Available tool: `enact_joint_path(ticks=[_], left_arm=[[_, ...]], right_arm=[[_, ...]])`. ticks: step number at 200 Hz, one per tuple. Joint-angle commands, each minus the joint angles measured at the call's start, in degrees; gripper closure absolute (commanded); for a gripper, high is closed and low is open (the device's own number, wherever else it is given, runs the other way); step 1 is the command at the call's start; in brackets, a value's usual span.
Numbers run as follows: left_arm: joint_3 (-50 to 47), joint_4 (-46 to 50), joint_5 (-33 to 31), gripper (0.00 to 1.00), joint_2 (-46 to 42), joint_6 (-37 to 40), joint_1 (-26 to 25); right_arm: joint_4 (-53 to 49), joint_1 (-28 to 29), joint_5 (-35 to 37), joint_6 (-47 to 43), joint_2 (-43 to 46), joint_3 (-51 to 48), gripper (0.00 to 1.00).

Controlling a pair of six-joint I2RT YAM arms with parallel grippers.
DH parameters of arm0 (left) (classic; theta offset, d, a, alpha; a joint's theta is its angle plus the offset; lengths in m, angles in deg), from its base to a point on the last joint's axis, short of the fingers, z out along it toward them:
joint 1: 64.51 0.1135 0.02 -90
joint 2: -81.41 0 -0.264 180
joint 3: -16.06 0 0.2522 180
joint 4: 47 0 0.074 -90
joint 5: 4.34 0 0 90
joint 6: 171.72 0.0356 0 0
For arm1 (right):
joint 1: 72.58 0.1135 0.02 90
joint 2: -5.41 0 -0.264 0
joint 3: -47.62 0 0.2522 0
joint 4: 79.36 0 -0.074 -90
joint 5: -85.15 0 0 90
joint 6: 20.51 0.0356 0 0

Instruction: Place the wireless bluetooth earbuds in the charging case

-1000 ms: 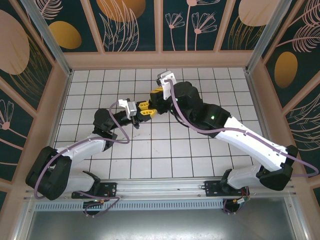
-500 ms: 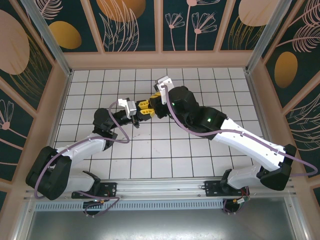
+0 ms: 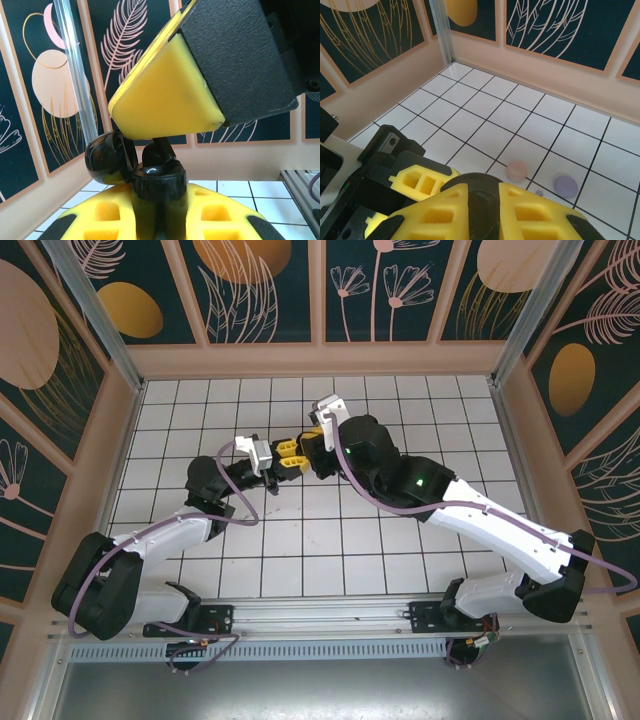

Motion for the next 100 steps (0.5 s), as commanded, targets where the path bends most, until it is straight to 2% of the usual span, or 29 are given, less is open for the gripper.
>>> enact_joint_path(ticks=[1,100], left_arm=[[2.4,-3.5,-0.5,1.0,-0.1,-1.3,-0.3],[2.7,-4.2,-0.9,1.0,0.4,-2.0,-0.5]], right_arm=[[0.5,0.6,0.4,0.3,0.6,-1.0,0.82],[-0.7,2.7,3.3,-0.7,-3.0,0.3,0.83]])
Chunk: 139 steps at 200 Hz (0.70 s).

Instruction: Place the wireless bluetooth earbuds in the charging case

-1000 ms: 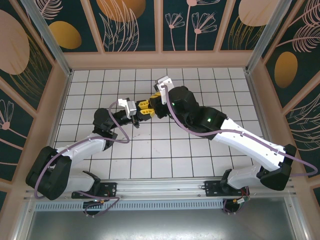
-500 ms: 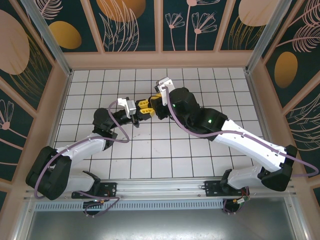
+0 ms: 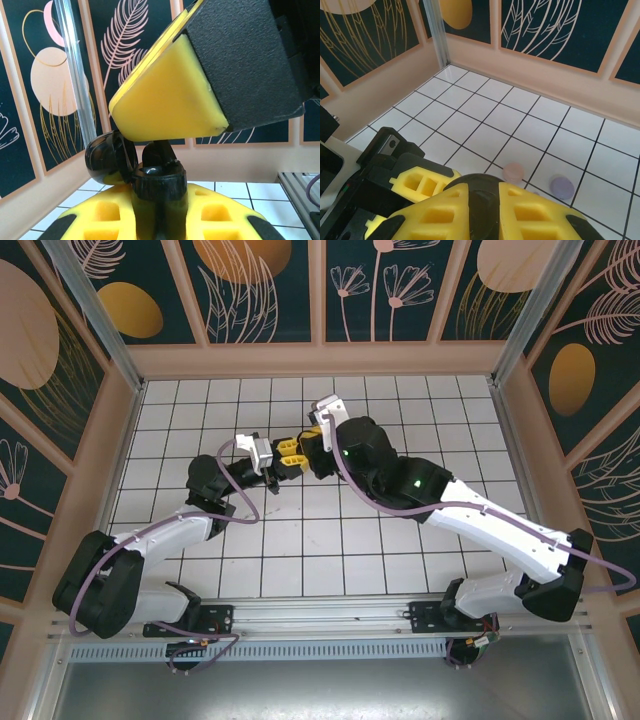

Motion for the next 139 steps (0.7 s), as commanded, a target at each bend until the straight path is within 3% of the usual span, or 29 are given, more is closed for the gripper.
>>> enact_joint_path(ticks=[1,65,102,139], left_arm=[[2.2,-4.1,-1.0,1.0,-0.1,-0.9,-0.5],[2.2,-4.1,-2.6,1.0,-0.5,-0.9,-0.6],[1.7,-4.1,-7.6,1.0,-1.2,-0.8,-0.6],[1.5,-5.7,-7.5,1.0,-0.3,-2.2,-0.6]], right_arm=[[-1.6,1.7,0.7,-0.7,-2.4,0.4,0.83],[-3.0,3.5,3.4,-1.4,-4.0,0.8,0.84],[-3.9,4.1,2.5,-0.8,-3.6,-0.2,0.84],[-3.9,4.1,2.9,-0.4,-4.6,1.2,0.77]])
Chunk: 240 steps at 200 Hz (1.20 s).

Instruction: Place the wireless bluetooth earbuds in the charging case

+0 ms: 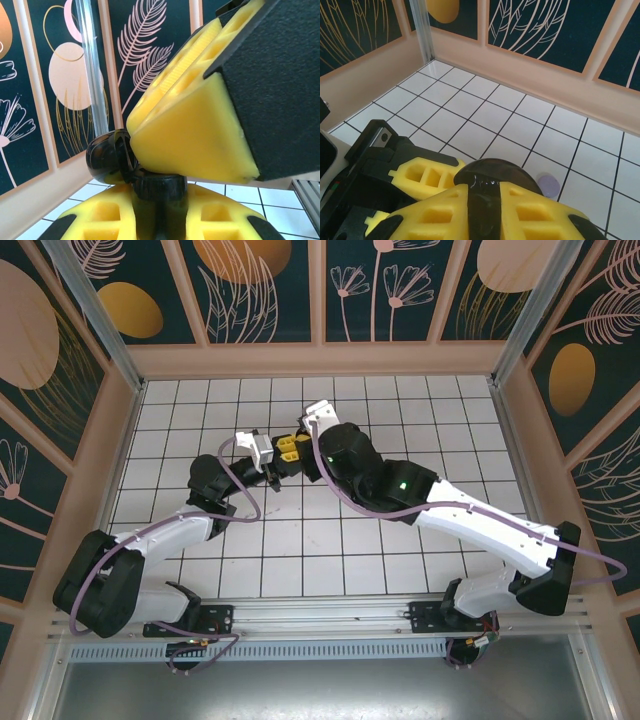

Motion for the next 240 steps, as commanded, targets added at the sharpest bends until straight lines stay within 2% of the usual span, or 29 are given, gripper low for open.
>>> enact_joint_path(ticks=[1,16,79,121,160,208,240], left_arm=[[1.5,-6.5,-3.2,1.0,-0.4,-1.9,-0.2],[1.3,-7.1,-3.0,1.0,0.0,-2.5,-0.3],[1.0,-8.2,-2.6,1.0,1.6,-3.7,-0.8],[0.5,-8.8,-2.5,1.0,2.0,-3.9,-1.0],[-0.1,-9.3,-2.0,1.0,2.2,-3.5,-1.0],[-0.3,-7.7,0.0,1.0,2.2,-1.6,-1.1],[-0.2,-6.7,1.0,1.0,2.1,-0.8,-1.1]], right_arm=[[-3.8,1.6,-3.1,0.7,-2.0,0.7,0.77],[-3.6,1.4,-2.1,0.8,-2.8,2.6,0.73],[-4.8,0.9,0.2,0.6,-5.7,14.2,0.44],[-6.2,-2.4,-3.2,3.8,-4.1,18.4,0.39],[-9.7,-11.1,-12.4,9.9,-3.9,17.8,0.42],[-13.4,-16.5,-19.5,10.7,-7.8,18.5,0.66],[-17.1,-18.1,-22.6,9.0,-11.3,22.0,0.7]])
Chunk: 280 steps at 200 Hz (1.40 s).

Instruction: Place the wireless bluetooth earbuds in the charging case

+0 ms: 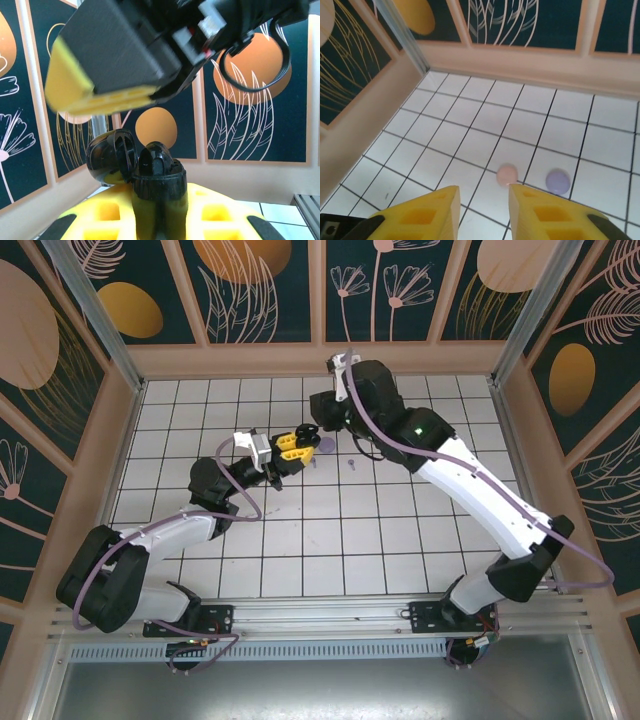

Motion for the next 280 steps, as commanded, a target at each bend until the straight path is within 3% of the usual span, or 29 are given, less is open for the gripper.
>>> enact_joint_path(ticks=[1,47,97,140,192,228,255,280], left_arm=[[-0.1,-0.8,2.0,1.0,0.3,1.5,-0.3],[0.4,0.1,2.0,1.0,0.7,2.1,-0.3],[1.0,0.1,-0.1,1.0,1.0,2.6,-0.4],[1.6,-0.3,-0.9,1.0,1.7,2.5,-0.3],[1.0,-1.2,-1.8,1.0,1.9,0.5,-0.4],[-2.0,-2.1,-6.9,1.0,2.3,-5.5,-0.3],[-4.9,3.8,-14.0,1.0,3.0,-14.1,-0.3],[-8.4,9.8,-16.6,1.0,4.5,-22.6,0.3]], right_arm=[[-4.5,-1.3,-4.8,-0.9,-2.6,4.0,0.7],[-9.6,-1.6,-8.1,-3.1,-4.5,5.8,0.79],[-9.3,-1.3,-16.1,-2.1,2.3,-2.7,0.86],[-8.0,0.0,-18.5,-0.3,7.3,-9.8,0.88],[-5.1,-1.2,-10.5,3.6,12.8,-12.4,0.86],[-1.3,-3.3,-6.0,7.3,17.7,-16.6,0.81],[1.4,-3.8,-5.9,10.4,20.0,-22.9,0.79],[4.7,-3.8,-5.1,13.9,21.5,-30.3,0.77]])
